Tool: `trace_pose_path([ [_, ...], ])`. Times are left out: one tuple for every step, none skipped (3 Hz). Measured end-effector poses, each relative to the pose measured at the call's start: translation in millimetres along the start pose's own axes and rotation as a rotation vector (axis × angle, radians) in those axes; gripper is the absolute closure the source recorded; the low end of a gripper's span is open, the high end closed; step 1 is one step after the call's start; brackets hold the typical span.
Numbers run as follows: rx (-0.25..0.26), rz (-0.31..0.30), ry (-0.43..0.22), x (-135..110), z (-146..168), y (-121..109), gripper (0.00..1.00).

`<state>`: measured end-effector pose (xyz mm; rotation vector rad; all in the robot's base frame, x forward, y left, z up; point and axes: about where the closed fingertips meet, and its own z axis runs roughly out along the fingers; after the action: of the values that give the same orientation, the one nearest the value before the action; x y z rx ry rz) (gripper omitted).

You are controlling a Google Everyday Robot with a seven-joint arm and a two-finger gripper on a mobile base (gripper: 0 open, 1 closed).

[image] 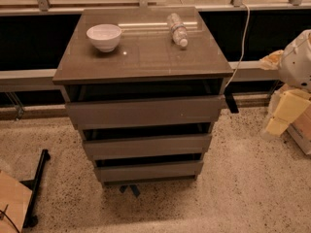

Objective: Open middle drawer

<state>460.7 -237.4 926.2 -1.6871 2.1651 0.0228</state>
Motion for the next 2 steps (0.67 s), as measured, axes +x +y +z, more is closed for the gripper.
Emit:
trace_pose_path([
  [-0.008,0.004,-0.078,15.8,21.7,-13.4,0.0],
  [-0.016,0.0,-0.087,15.9,26.3,-13.5,0.0],
])
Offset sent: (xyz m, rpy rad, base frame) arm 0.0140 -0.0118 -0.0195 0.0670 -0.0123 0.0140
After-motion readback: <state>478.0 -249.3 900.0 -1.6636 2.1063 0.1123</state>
